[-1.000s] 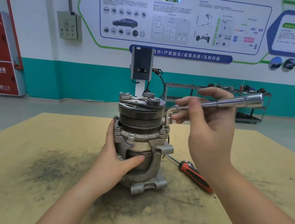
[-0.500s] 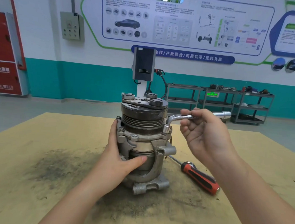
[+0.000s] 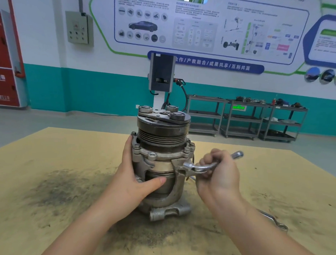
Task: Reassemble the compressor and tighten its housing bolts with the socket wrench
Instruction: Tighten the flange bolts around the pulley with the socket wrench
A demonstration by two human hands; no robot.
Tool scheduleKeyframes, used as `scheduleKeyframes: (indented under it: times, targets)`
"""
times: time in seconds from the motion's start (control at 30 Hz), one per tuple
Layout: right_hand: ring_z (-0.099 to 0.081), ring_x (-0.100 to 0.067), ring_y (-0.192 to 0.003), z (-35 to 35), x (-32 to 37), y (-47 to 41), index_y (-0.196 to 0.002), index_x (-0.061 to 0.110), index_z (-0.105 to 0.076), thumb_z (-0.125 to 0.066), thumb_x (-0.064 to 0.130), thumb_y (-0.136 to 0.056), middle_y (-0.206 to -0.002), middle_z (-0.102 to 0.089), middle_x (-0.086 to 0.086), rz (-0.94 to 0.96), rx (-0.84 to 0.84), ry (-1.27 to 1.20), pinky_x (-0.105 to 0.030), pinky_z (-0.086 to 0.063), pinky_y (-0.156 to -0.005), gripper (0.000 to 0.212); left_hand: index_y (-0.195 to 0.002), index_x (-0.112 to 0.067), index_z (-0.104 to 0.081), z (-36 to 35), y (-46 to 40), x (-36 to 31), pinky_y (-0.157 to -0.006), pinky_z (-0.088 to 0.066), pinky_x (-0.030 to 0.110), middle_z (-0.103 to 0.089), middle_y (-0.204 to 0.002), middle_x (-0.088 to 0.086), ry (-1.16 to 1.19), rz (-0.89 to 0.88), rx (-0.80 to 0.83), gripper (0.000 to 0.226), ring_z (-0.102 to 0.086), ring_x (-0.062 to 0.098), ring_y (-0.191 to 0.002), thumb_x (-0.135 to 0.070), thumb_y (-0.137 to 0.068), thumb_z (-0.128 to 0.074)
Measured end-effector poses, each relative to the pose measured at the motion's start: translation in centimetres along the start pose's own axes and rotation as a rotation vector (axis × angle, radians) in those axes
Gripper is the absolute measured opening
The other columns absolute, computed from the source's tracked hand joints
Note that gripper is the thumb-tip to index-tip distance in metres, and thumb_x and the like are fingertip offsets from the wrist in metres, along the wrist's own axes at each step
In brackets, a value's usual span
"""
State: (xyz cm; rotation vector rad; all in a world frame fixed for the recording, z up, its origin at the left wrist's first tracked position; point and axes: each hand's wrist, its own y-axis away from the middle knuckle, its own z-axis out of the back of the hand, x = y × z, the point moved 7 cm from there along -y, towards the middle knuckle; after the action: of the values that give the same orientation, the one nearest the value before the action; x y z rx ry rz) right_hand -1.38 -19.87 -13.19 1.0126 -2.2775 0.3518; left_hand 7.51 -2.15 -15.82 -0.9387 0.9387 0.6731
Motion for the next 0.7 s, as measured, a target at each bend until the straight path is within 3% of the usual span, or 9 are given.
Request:
scheduleKeyframes:
  times: [0.1, 0.17, 0.3, 0.5, 0.6, 0.7]
  targets:
    - [-0.030, -0.008, -0.036, 0.4, 0.2, -0.6, -0.086, 0.010, -0.051, -0.041, 0.005, -0.094, -0.049, -0.045, 0.002, 0.010, -0.032, 0.034, -0.018, -0.026, -0.036, 0.013, -0.123, -0.080, 0.007, -0.1, -0.1, 0.1, -0.071, -0.035, -0.009, -0.036, -0.123, -0.049, 0.009, -0.009, -0.001, 0.113, -0.042, -0.038, -0.096, -0.035, -0.072, -0.084]
    - [-0.031, -0.006, -0.035, -0.3, 2.4, -0.9, -0.094, 0.010, -0.056, -0.050, 0.015, -0.098, -0.049, -0.051, 0.002, 0.087, -0.008, 0.112, -0.017, -0.028, -0.035, 0.009, -0.111, -0.084, 0.005, -0.2, -0.1, 0.2, -0.073, -0.036, -0.008, -0.039, -0.127, -0.046, 0.030, -0.017, 0.008, 0.111, -0.042, -0.035, -0.102, -0.031, -0.073, -0.085]
    - [-0.044, -0.005, -0.038, -2.0, 5.1, -0.7, -0.097, 0.009, -0.058, -0.059, 0.036, -0.094, -0.051, -0.062, 0.000, 0.153, 0.065, 0.174, -0.014, -0.040, -0.039, 0.027, -0.111, -0.084, 0.001, -0.2, -0.1, 0.4, -0.075, -0.037, -0.007, -0.043, -0.132, -0.041, 0.068, -0.025, 0.016, 0.110, -0.046, -0.028, -0.109, -0.025, -0.074, -0.084]
    - [-0.056, -0.015, -0.047, -3.0, 4.7, -0.1, -0.089, 0.008, -0.051, -0.042, 0.021, -0.103, -0.063, -0.067, -0.010, 0.133, 0.175, 0.140, -0.022, -0.049, -0.045, 0.021, -0.104, -0.090, 0.003, 0.0, 0.0, 0.1, -0.073, -0.039, -0.006, -0.041, -0.116, -0.055, 0.064, -0.025, -0.009, 0.111, -0.044, -0.033, -0.103, -0.032, -0.070, -0.085]
    - [-0.059, -0.016, -0.048, -3.3, 4.6, -0.1, -0.095, 0.006, -0.049, -0.043, 0.018, -0.103, -0.066, -0.068, -0.009, 0.154, 0.220, 0.132, -0.023, -0.050, -0.047, 0.015, -0.112, -0.086, 0.005, 0.0, 0.2, -0.3, -0.091, -0.036, 0.006, -0.039, -0.124, -0.051, 0.046, -0.028, -0.011, 0.112, -0.042, -0.031, -0.108, -0.034, -0.071, -0.085]
    - [-0.063, -0.016, -0.051, -3.4, 4.4, -0.2, -0.101, 0.009, -0.049, -0.046, 0.016, -0.101, -0.071, -0.071, -0.009, 0.159, 0.255, 0.168, -0.024, -0.052, -0.049, 0.008, -0.113, -0.085, 0.006, 0.0, 0.2, -0.4, -0.093, -0.034, 0.008, -0.038, -0.131, -0.046, 0.027, -0.023, -0.004, 0.111, -0.042, -0.028, -0.110, -0.035, -0.071, -0.084]
